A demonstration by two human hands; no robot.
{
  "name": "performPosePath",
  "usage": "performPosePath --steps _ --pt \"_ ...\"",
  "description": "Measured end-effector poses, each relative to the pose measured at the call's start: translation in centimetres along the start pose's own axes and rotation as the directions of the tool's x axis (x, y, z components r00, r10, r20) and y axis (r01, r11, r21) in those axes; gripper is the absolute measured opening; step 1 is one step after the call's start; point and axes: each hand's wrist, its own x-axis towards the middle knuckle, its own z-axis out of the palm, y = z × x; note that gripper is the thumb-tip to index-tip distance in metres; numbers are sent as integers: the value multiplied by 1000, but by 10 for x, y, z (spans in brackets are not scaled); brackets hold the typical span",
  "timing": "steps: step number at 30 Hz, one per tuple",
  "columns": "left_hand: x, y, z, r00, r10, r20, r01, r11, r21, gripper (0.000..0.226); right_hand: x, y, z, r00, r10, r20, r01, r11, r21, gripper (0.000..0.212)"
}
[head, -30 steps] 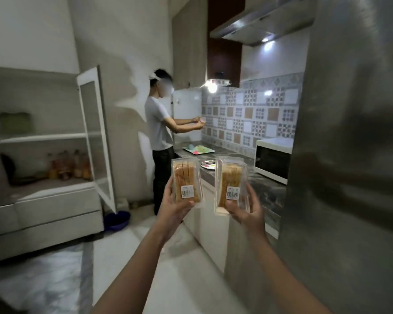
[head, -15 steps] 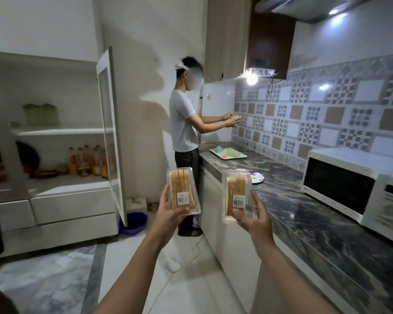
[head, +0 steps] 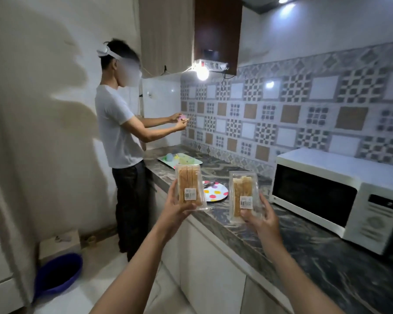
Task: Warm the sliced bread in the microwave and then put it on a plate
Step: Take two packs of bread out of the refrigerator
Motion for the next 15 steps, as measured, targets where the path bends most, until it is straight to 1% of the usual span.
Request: performPosePath --steps 4,7,10,15 --pt "69 -36 38 992 -79 100 84 996 -41 98 56 11 -35 995 -13 -100 12 1000 -17 71" --pt "119 -64 73 977 -145 159 153 987 -40 92 97 13 -72 992 -35 -120 27 997 -66 68" --pt "170 -92 113 958 -166 232 180 983 -42 86 144 7 -114 978 -65 -196 41 992 -123 70" --pt "253 -125 198 924 -195 329 225 973 -53 82 212 -17 -177 944 -37 -327 25 999 -40 72"
